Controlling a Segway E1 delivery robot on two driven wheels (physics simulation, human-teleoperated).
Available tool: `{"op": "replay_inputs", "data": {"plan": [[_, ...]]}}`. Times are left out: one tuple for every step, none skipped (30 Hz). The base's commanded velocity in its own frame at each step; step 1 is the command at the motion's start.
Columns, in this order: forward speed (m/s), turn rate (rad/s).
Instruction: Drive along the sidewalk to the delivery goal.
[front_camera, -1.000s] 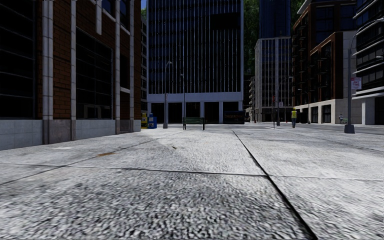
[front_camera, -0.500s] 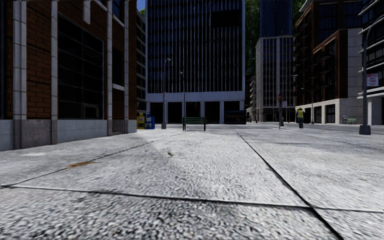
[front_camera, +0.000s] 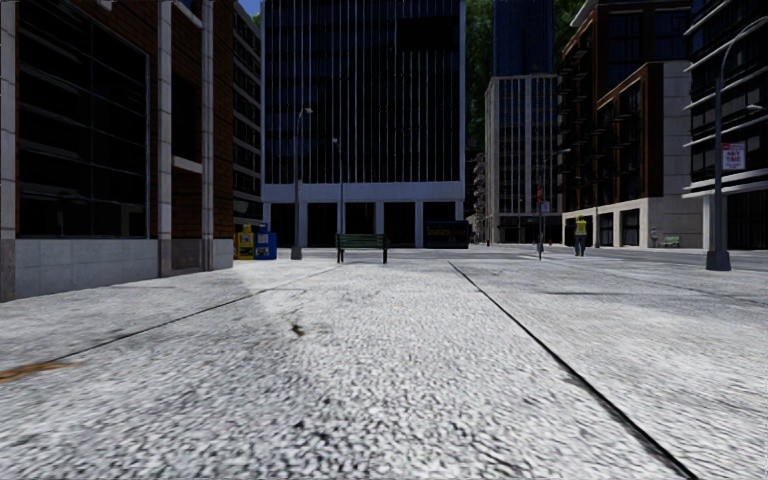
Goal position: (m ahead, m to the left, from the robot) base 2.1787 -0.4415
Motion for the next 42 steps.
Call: {"op": "replay_inputs", "data": {"plan": [[2.00, 0.00], [2.00, 0.00], [1.99, -0.10], [1.99, -0.10], [1.95, -0.50], [1.93, -0.58], [1.91, -0.60], [1.91, -0.60], [1.91, -0.60], [1.91, -0.61], [1.91, -0.61], [1.91, -0.53], [1.91, -0.53], [1.91, 0.00], [1.90, 0.00], [1.82, 0.00], [1.82, 0.00], [1.74, 0.00], [1.62, 0.00], [1.56, 0.00], [1.52, 0.00], [1.52, 0.00], [1.48, 0.00], [1.43, 0.00], [1.41, 0.00], [1.41, 0.00], [1.40, 0.00], [1.36, 0.00], [1.34, 0.00], [1.33, 0.00], [1.33, 0.00], [1.31, 0.00], [1.28, 0.00], [1.24, 0.00], [1.18, 0.00], [1.18, 0.00], [0.00, 0.00], [0.00, 0.00], [0.00, 0.00], [0.00, 0.00], [0.00, 0.00], [0.00, 0.00]]}}
